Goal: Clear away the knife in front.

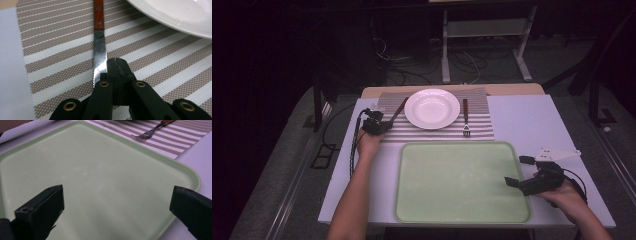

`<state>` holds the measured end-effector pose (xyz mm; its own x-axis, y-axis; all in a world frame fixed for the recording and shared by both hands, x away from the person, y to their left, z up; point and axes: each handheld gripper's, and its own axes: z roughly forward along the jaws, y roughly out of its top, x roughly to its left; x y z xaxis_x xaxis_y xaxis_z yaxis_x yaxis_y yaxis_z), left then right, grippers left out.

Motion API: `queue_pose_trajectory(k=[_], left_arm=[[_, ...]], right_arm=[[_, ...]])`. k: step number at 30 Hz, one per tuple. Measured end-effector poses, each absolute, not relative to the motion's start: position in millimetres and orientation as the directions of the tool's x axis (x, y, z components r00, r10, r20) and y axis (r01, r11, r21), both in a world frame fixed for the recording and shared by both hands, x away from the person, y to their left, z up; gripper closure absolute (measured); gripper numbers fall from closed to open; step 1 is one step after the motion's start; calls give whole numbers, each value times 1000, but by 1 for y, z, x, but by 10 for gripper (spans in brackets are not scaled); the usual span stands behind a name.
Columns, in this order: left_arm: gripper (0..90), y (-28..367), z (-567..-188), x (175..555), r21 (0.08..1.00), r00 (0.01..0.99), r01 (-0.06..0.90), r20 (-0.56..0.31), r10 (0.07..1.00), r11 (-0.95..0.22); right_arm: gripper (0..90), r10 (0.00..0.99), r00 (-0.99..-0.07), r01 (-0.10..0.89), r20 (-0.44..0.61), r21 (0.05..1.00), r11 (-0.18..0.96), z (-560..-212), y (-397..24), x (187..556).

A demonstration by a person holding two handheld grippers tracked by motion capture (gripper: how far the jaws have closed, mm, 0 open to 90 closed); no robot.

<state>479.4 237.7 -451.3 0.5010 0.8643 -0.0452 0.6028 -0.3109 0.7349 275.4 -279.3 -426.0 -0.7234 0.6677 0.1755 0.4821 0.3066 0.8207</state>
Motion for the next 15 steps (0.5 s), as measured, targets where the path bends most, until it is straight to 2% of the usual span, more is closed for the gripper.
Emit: queue_pose_trajectory(k=[15], left_arm=[[893,247,-452,479,738,481,615,-71,874,-279]], right_arm=[[0,665,-726,481,176,821,308,-426,-278,276]])
